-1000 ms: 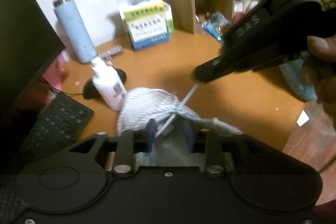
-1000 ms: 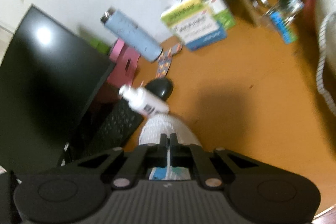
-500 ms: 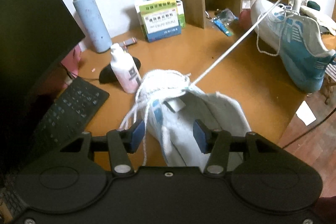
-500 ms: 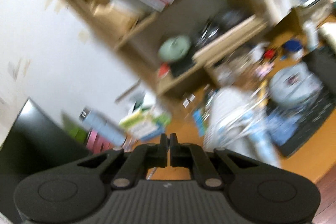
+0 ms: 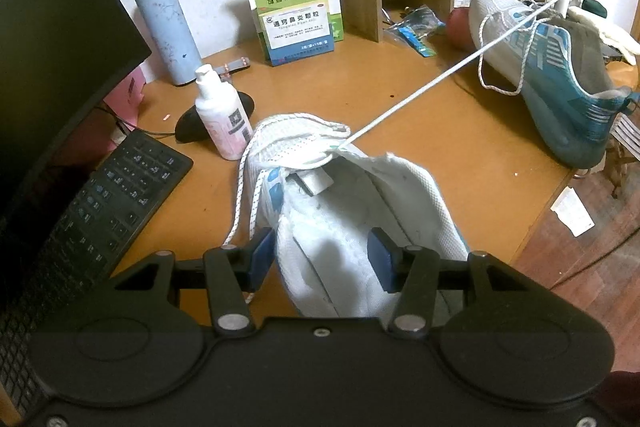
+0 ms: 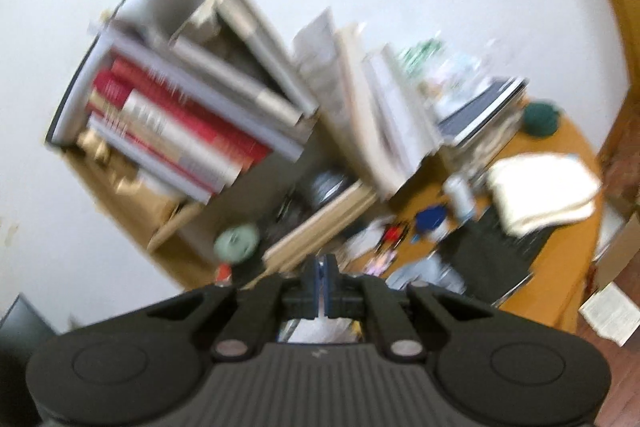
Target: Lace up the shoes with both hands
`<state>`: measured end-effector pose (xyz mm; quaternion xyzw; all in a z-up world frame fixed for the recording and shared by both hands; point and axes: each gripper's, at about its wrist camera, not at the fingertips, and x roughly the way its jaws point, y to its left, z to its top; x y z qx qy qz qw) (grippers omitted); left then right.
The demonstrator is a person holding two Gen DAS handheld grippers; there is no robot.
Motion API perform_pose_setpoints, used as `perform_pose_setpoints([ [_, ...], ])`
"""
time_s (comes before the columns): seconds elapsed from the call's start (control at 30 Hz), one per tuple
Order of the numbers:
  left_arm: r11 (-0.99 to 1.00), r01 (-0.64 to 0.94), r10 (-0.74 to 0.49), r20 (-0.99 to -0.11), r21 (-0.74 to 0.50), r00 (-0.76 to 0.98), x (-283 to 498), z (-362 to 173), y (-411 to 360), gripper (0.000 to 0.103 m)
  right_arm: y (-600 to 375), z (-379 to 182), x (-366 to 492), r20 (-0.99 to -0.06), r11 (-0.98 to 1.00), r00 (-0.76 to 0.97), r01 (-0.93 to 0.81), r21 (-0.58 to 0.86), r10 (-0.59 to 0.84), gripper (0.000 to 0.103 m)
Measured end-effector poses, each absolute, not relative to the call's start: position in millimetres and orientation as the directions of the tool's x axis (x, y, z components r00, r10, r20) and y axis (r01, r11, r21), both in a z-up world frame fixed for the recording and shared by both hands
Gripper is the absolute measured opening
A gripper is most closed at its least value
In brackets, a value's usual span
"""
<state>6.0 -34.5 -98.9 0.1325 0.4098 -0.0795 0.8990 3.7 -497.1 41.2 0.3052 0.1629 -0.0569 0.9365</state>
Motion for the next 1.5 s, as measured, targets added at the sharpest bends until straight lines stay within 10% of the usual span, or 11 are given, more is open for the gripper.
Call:
perform_pose_setpoints([
  [0.37,0.951,0.256,-0.036,-0.76,0.174,0.649,6,-99,-34,0.05,-533,61,-21,-0.286,0.79,0.939,0.319,0.524,-0.189,0.002],
  [1.03,0.928,0.325,-0.084,-0.746,0.182,0.66,47,-78,-15,0.044,-303,-4,51,-0.5,0.87,0.74,-0.24,0.431,0.451,0.003],
  [1.5,0.884,0.452,-0.168,-0.823,0.117,0.543,102,-98,-11,0.025,-201,-104,96,-0.709,0.866,0.501,-0.335,0.371,0.497,0.008],
])
